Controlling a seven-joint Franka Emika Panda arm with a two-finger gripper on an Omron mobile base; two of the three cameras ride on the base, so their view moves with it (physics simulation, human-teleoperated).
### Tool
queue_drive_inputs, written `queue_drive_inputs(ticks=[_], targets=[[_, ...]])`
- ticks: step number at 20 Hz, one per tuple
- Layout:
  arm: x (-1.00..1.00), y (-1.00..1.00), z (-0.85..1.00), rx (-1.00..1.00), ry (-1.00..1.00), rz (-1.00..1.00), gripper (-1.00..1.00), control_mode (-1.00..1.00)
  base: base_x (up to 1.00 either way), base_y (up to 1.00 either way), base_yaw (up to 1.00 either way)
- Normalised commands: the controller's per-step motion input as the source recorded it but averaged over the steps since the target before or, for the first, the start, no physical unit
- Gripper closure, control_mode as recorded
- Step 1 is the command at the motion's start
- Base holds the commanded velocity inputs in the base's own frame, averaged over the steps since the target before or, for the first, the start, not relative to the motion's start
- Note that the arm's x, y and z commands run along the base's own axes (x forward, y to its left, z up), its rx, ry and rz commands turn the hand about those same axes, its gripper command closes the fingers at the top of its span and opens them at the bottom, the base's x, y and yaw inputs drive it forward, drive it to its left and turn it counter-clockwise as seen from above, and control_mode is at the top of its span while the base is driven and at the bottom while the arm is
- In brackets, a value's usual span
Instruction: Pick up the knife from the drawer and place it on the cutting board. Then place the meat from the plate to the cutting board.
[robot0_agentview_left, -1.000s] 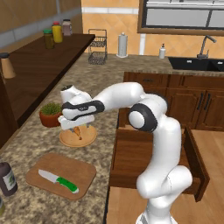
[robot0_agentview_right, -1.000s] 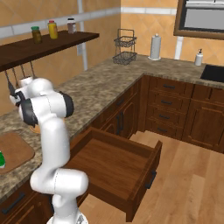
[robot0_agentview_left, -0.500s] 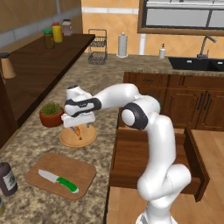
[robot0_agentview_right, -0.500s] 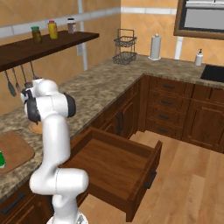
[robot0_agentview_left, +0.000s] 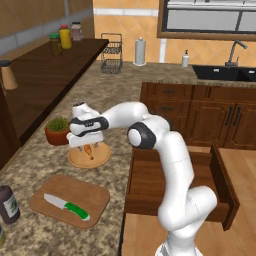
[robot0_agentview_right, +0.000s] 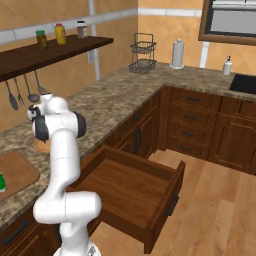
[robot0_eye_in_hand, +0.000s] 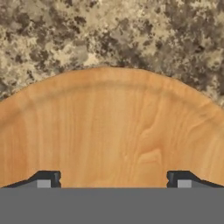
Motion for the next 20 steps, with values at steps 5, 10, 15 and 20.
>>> queue_drive_inputs(ticks=[5,10,15,20], targets=[[0.04,0.28,-0.32,0.0,0.04,0.0,-1.0,-1.0,0.0,0.0,0.0],[-0.22,0.0,-0.2,0.0,0.0,0.0,-1.0,-1.0,0.0,0.0,0.0],[-0.31,0.0,-0.27,0.0,0.0,0.0,-1.0,-1.0,0.0,0.0,0.0],[-0.45,0.0,-0.25,0.0,0.0,0.0,-1.0,-1.0,0.0,0.0,0.0]])
